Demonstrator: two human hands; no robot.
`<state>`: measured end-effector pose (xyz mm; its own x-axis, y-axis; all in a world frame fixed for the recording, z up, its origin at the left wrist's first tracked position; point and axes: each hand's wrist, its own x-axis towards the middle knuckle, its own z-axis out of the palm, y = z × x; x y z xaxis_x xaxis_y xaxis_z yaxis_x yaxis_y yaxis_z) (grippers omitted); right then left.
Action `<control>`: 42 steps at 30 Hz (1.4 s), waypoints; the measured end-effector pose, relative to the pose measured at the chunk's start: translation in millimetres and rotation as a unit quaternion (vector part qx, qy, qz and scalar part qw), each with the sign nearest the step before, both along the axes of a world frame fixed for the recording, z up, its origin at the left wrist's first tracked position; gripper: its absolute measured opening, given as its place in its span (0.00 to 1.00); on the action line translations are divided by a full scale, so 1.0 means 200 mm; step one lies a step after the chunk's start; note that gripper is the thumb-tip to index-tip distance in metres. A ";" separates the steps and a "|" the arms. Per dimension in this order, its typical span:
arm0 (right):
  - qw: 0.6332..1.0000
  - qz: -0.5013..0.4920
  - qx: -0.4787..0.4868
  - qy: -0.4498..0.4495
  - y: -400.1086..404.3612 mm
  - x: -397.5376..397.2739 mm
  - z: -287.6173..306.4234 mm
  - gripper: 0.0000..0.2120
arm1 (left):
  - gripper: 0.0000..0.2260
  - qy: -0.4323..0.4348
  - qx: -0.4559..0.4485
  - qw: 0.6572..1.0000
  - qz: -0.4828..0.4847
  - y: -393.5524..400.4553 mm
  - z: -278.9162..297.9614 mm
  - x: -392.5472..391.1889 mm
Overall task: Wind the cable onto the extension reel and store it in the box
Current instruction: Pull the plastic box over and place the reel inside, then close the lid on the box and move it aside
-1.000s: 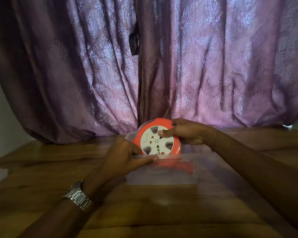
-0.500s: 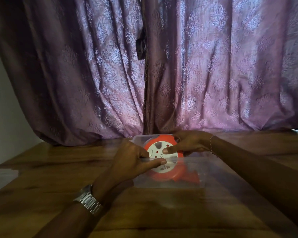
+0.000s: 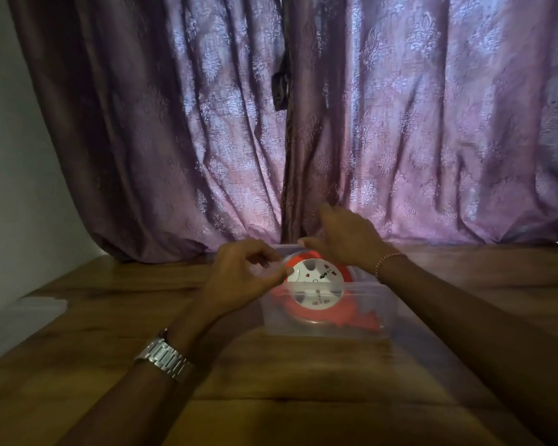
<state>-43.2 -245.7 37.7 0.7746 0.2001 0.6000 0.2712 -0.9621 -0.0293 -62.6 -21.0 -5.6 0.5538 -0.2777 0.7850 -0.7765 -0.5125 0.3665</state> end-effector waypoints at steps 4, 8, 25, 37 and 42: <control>0.990 0.115 0.082 0.025 0.29 0.02 0.07 0.26 | 0.20 -0.003 0.030 0.996 0.090 0.23 0.01 -0.04; 0.960 0.207 0.161 0.104 0.70 0.09 0.07 0.24 | 0.25 0.035 0.026 0.980 0.194 0.58 0.02 -0.11; 0.881 0.350 0.144 0.284 2.26 0.40 -0.26 0.26 | 0.19 0.257 0.027 0.760 0.597 1.82 -0.20 -0.43; 0.846 0.326 0.141 0.397 2.59 0.52 -0.35 0.27 | 0.18 0.278 -0.018 0.694 0.664 1.84 -0.35 -0.45; 0.782 0.304 0.267 0.474 2.51 0.53 -0.32 0.18 | 0.24 0.265 -0.185 0.734 0.597 1.83 -0.34 -0.43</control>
